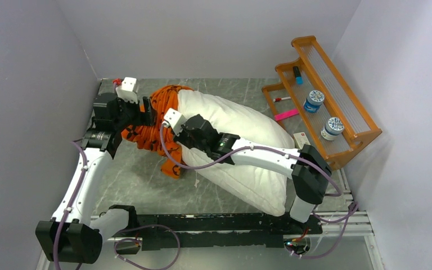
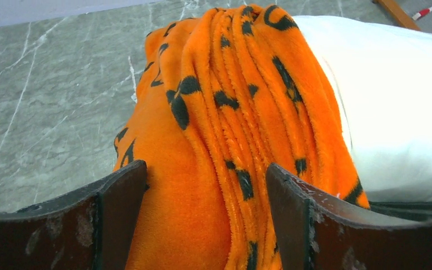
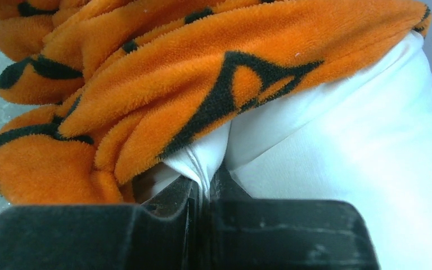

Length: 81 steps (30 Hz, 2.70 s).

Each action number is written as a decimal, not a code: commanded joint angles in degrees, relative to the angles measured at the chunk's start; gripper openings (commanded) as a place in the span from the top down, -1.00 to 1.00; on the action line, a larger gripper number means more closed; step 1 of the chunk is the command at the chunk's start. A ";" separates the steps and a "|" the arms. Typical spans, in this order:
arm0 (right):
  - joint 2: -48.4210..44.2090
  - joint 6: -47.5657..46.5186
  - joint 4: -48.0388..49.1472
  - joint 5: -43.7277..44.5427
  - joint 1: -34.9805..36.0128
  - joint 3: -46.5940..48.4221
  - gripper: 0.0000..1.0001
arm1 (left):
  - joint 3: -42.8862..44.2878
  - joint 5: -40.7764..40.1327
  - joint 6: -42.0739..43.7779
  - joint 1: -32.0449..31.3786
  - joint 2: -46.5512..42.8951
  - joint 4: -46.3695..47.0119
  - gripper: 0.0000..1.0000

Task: Remove the pillowcase from the pillow
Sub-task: Remove the pillow from the pillowcase.

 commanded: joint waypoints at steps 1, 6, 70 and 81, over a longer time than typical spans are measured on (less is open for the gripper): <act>-3.67 3.77 -4.05 8.64 -4.62 -3.33 1.00 | -0.56 0.86 4.01 -1.69 -1.00 -0.64 -0.60; -7.38 5.02 -2.60 8.64 -6.12 -6.33 1.00 | -0.93 -5.08 5.19 -2.21 -1.51 -1.04 -0.23; -9.00 9.05 -0.80 -0.49 -5.74 -8.97 1.00 | -7.62 14.15 -10.69 -13.63 -5.02 13.14 -0.38; -10.72 9.06 -0.62 0.40 -5.10 -10.27 1.00 | -3.64 6.46 -9.20 -15.08 3.59 3.30 -0.25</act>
